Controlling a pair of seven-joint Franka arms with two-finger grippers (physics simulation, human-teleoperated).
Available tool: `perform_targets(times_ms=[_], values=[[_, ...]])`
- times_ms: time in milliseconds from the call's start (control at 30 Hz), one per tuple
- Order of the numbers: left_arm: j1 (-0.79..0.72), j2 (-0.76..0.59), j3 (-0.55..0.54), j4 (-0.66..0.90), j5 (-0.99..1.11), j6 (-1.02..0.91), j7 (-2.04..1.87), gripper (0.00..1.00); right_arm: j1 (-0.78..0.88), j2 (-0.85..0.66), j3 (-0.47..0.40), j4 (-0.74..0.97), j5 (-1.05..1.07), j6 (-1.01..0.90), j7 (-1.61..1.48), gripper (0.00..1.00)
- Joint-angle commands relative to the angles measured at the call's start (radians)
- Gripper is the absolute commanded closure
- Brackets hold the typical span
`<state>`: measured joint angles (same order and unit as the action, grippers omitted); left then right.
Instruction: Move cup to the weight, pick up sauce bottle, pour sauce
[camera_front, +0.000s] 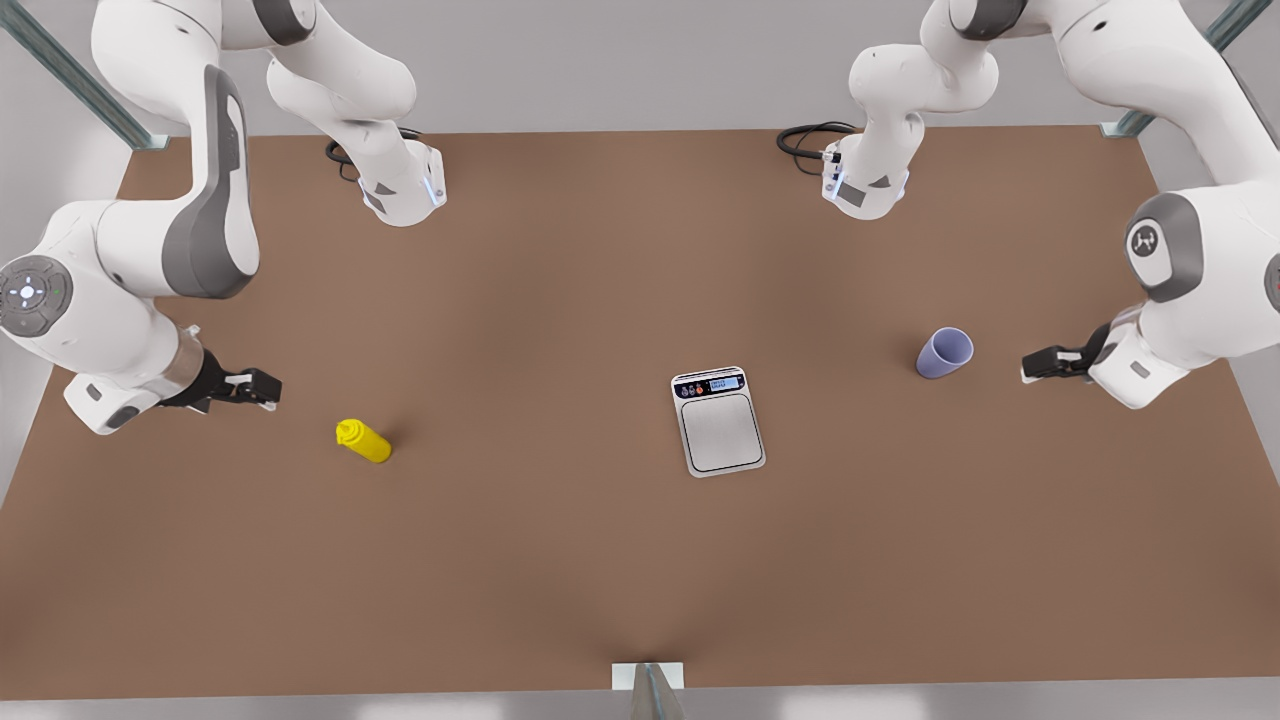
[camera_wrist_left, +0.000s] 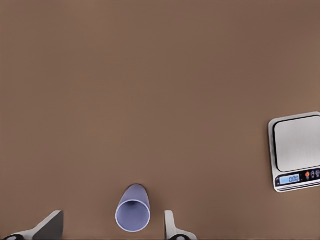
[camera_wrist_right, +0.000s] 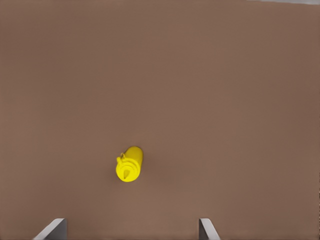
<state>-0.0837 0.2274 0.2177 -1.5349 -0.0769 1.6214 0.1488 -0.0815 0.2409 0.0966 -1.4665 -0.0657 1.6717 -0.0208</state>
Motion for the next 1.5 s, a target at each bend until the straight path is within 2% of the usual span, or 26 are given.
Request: perform_targets(times_ms=[0, 33, 133, 233, 367, 500, 600, 733, 800, 1367, 1400, 1467], values=[[0.001, 0.0, 0.0, -0.002, 0.0, 0.0, 0.002, 0.0, 0.0, 0.0, 0.0, 0.0, 0.0, -0.001, 0.001, 0.0], [-0.001, 0.0, 0.0, -0.005, 0.0, -0.002, 0.002, 0.0, -0.003, 0.001, -0.002, 0.005, 0.001, -0.001, 0.001, 0.0], [-0.016, -0.046, 0.002, -0.162, 0.005, 0.084, -0.015, 0.0, -0.004, 0.008, -0.002, 0.003, -0.003, 0.0, -0.004, 0.0], [-0.057, -0.165, 0.0, -0.416, 0.003, 0.253, -0.072, 0.0, -0.004, 0.014, -0.002, 0.002, -0.002, -0.001, -0.007, 0.0], [-0.102, -0.14, 0.0, -0.436, 0.003, 0.256, -0.117, 0.0, -0.011, 0.026, -0.002, 0.0, 0.003, -0.009, -0.007, 0.0], [-0.139, -0.194, 0.002, -0.675, 0.003, 0.448, -0.156, 0.0, -0.009, 0.034, -0.002, -0.002, -0.005, -0.038, -0.011, 0.0], [-0.139, -0.197, 0.015, -0.777, 0.003, 0.551, -0.156, 0.0, -0.004, 0.043, -0.002, 0.0, -0.006, -0.038, -0.011, 0.0], [-0.139, -0.189, 0.031, -0.783, 0.006, 0.56, -0.17, 0.0, 0.0, 0.055, -0.002, 0.0, -0.006, -0.037, -0.011, 0.0], [-0.139, -0.197, 0.057, -0.837, 0.006, 0.62, -0.189, 0.0, 0.002, 0.06, 0.0, 0.0, -0.006, -0.037, -0.011, 0.0], [-0.142, -0.132, 0.057, -0.921, 0.011, 0.739, -0.218, 0.0, 0.003, 0.078, 0.0, -0.003, -0.006, -0.03, -0.013, 0.0], [-0.142, -0.129, 0.058, -0.918, 0.011, 0.739, -0.218, 0.0, -0.009, 0.078, 0.0, -0.008, -0.006, -0.02, -0.112, 0.0], [-0.143, -0.111, 0.057, -0.921, 0.011, 0.753, -0.218, 0.16, -0.081, 0.1, 0.0, -0.009, -0.005, 0.082, -0.54, 0.0]])
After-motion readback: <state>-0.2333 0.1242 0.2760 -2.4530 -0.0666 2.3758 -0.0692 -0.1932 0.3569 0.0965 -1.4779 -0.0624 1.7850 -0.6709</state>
